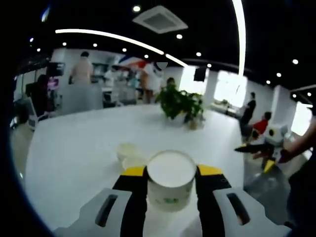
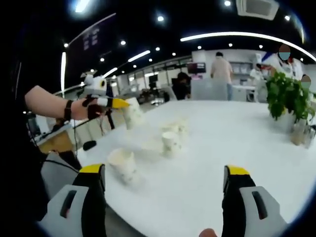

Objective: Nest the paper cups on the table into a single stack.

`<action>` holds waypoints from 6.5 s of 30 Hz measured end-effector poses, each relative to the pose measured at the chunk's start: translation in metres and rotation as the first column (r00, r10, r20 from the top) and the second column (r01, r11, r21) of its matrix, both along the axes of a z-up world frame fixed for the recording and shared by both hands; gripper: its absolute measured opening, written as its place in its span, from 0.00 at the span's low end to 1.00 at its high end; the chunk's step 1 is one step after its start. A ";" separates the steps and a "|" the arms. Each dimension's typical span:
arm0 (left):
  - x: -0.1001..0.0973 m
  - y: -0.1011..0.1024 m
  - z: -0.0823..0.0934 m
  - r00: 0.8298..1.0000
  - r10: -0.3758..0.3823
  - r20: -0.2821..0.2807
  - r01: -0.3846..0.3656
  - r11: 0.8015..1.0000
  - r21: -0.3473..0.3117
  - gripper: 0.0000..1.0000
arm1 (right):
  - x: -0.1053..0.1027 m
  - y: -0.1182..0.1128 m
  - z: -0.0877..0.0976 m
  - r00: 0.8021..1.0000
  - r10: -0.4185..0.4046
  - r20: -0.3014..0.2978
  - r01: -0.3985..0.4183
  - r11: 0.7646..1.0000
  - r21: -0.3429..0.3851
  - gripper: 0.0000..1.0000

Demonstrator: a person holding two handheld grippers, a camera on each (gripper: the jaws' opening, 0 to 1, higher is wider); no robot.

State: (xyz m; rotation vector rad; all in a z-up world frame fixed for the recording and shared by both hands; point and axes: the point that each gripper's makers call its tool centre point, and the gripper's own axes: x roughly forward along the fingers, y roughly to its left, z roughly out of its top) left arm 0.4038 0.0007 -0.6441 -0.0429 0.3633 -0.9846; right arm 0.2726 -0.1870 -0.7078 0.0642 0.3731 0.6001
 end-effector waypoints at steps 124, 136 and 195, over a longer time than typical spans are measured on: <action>-0.099 -0.023 0.011 0.967 -0.253 0.001 0.253 0.967 0.006 0.35 | 0.017 0.112 0.083 0.930 0.352 0.111 -0.362 0.814 0.455 0.20; -0.108 -0.023 0.008 0.965 -0.261 -0.008 0.261 0.965 0.003 0.35 | 0.014 0.111 0.091 0.924 0.364 0.117 -0.373 0.789 0.489 0.11; -0.104 -0.005 -0.008 0.986 -0.150 0.068 0.150 0.989 0.005 0.54 | 0.004 0.128 0.100 0.886 0.449 0.116 -0.447 0.759 0.473 0.00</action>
